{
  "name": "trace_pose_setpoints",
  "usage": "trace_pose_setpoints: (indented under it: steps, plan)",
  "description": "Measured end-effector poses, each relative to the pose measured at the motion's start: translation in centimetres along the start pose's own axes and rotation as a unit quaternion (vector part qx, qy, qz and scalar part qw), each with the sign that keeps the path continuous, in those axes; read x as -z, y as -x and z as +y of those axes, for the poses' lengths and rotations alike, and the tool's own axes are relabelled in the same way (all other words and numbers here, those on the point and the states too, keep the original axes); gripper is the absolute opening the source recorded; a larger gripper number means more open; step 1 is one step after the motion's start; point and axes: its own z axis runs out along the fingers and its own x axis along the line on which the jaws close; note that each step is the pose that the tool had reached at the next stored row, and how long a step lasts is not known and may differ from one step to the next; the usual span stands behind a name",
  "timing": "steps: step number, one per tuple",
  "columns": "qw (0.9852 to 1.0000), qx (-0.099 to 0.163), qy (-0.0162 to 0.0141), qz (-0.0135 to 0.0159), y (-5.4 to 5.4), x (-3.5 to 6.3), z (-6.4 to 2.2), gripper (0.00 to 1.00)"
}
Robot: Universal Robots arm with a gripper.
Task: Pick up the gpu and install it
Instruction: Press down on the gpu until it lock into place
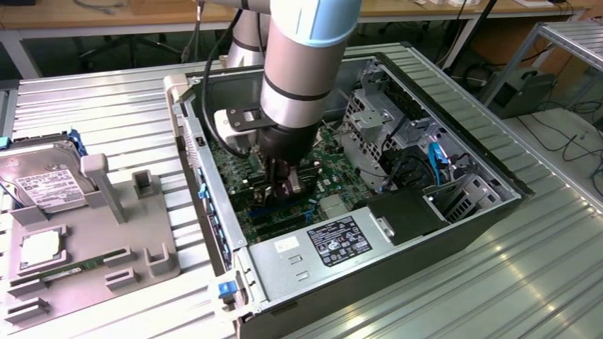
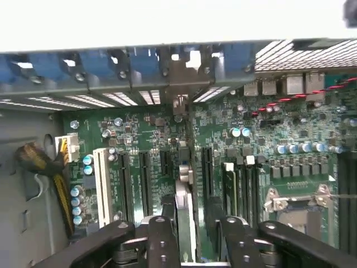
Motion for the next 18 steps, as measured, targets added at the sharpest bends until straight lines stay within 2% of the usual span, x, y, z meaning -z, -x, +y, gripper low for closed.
trace_pose_setpoints:
  steps: [1, 2, 3, 4, 7, 14, 16, 18]
  plan:
    - [1.0000, 0.002, 0.0004, 0.0015, 0.6, 0.68, 0.02, 0.28]
    - [0.9999, 0.008, 0.0044, 0.0045, 1.2, 0.95, 0.07, 0.16]
    - [0.9997, 0.022, 0.0056, 0.0054, 1.1, 1.02, 0.07, 0.11]
    - [0.9992, 0.039, 0.0079, 0.0089, 1.0, 0.99, 0.08, 0.11]
    - [0.9991, 0.041, 0.0097, 0.0093, 0.9, 0.79, 0.07, 0.11]
    - [0.9989, 0.045, 0.0110, 0.0096, 0.7, 0.08, 0.05, 0.11]
    - [0.9989, 0.045, 0.0113, 0.0085, 0.8, 0.64, 0.05, 0.11]
    - [0.9989, 0.045, 0.0127, 0.0095, 0.8, 1.65, 0.07, 0.11]
